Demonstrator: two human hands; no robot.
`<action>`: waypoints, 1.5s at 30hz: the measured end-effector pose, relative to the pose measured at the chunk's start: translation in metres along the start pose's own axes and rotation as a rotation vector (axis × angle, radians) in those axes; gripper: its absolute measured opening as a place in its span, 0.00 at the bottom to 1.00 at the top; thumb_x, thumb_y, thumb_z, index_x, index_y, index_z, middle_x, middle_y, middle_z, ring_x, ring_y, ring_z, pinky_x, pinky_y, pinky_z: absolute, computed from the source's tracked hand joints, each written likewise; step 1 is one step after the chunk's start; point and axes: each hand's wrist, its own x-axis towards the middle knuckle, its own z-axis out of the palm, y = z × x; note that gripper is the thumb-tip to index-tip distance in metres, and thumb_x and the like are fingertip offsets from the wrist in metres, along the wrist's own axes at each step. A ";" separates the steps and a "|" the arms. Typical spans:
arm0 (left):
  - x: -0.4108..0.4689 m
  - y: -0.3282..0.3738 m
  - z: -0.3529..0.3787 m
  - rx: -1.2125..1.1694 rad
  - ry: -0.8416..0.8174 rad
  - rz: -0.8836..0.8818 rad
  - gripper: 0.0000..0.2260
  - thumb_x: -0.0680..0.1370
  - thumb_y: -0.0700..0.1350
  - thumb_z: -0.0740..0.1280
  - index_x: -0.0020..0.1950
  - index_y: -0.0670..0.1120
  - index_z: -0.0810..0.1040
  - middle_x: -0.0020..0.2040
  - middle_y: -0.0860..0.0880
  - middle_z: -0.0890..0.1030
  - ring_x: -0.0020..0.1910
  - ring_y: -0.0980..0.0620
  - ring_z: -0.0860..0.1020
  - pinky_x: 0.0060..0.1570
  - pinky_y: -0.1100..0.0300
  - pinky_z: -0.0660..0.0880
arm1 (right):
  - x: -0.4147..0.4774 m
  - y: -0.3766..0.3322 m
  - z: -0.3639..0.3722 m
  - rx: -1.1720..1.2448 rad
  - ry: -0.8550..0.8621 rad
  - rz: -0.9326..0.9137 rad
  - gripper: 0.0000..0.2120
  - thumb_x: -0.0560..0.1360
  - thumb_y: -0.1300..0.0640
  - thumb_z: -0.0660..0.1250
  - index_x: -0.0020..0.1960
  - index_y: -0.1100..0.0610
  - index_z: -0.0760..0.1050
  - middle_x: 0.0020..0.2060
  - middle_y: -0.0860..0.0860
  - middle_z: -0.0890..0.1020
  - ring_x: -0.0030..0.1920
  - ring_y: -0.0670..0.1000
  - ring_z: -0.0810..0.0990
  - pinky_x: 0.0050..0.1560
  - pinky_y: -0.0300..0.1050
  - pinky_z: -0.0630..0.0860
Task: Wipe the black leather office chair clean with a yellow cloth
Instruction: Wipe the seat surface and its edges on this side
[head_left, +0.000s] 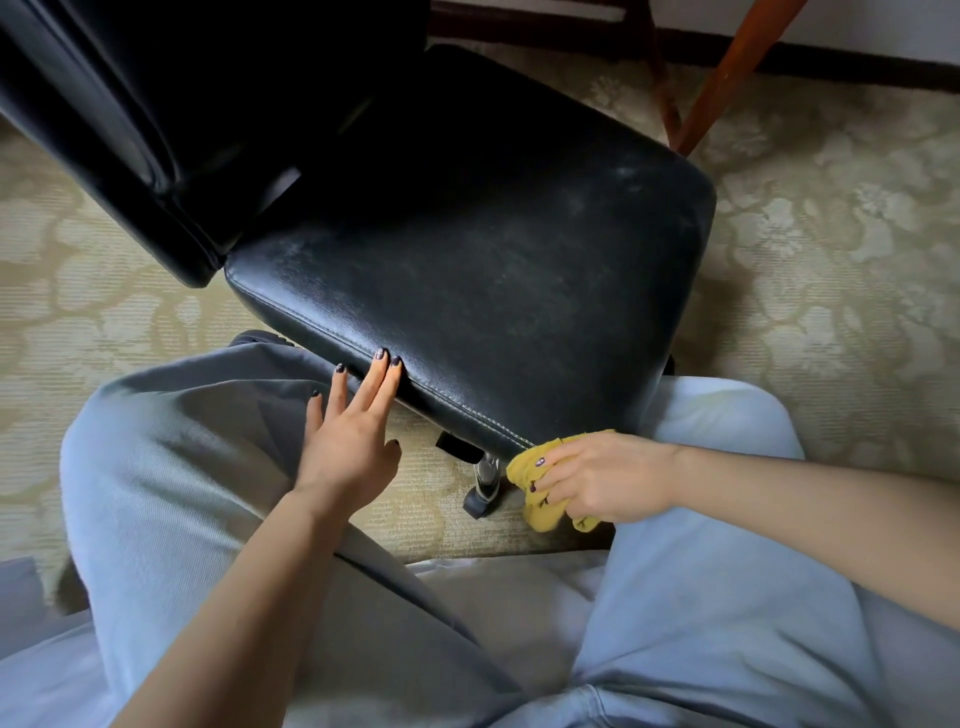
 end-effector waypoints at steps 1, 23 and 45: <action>0.000 -0.001 0.000 0.021 -0.016 0.021 0.38 0.77 0.45 0.62 0.77 0.55 0.38 0.76 0.59 0.37 0.77 0.43 0.41 0.73 0.45 0.50 | -0.002 0.003 0.000 0.003 -0.065 -0.002 0.06 0.64 0.62 0.76 0.41 0.56 0.84 0.48 0.50 0.85 0.56 0.50 0.81 0.56 0.54 0.78; -0.007 -0.001 -0.007 0.245 0.073 -0.025 0.35 0.77 0.48 0.64 0.78 0.45 0.50 0.78 0.44 0.47 0.77 0.41 0.45 0.72 0.44 0.50 | -0.099 0.057 -0.094 0.438 0.296 0.993 0.10 0.66 0.60 0.67 0.32 0.47 0.80 0.39 0.43 0.82 0.47 0.45 0.78 0.49 0.46 0.77; -0.001 -0.014 -0.023 0.115 -0.073 -0.101 0.39 0.74 0.53 0.68 0.76 0.39 0.51 0.76 0.36 0.52 0.75 0.40 0.55 0.70 0.53 0.59 | 0.121 -0.026 -0.033 0.227 0.983 1.305 0.14 0.64 0.67 0.74 0.48 0.57 0.81 0.46 0.53 0.82 0.47 0.58 0.79 0.47 0.51 0.78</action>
